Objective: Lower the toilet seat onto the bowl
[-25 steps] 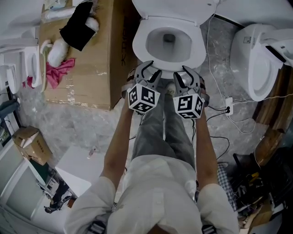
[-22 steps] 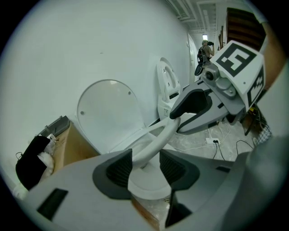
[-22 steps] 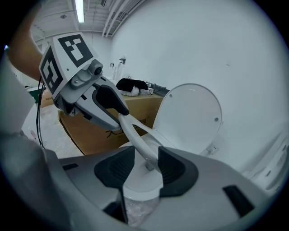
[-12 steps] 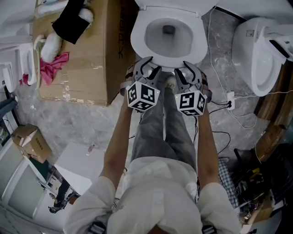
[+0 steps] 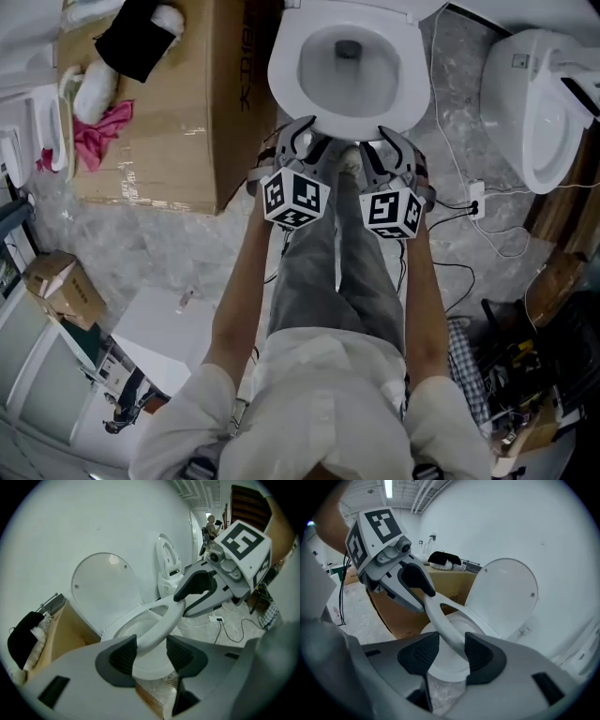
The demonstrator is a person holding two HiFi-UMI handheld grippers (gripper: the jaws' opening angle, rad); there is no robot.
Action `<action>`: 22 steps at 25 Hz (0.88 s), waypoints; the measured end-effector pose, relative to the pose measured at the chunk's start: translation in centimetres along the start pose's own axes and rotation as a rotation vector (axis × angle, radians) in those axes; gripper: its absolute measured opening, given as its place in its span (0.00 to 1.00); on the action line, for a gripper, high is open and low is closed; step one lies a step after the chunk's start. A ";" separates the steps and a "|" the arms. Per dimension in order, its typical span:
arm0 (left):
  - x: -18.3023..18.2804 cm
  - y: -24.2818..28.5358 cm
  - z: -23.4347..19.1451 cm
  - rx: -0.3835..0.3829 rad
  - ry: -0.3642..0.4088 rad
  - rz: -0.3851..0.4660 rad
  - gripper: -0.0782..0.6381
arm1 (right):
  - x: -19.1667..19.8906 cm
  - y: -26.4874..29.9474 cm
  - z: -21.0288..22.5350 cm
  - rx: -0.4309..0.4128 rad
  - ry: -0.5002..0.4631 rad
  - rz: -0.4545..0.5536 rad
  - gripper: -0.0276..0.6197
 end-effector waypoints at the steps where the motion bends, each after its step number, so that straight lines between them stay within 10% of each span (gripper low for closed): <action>1: 0.2 0.1 0.1 0.002 0.001 -0.001 0.40 | 0.2 0.1 -0.2 -0.002 0.000 -0.002 0.32; 22: 4.2 2.9 2.8 0.023 0.032 -0.044 0.43 | 4.1 2.4 -3.3 -0.020 -0.025 -0.017 0.33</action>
Point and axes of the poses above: the fingertips, and each gripper's own axes: y forward along the fingers, z to its right, x out of its underside, the point moved 1 cm from there along -y, backward along the fingers, and after that the axes turned 6 degrees about -z, right-handed, at the moved point
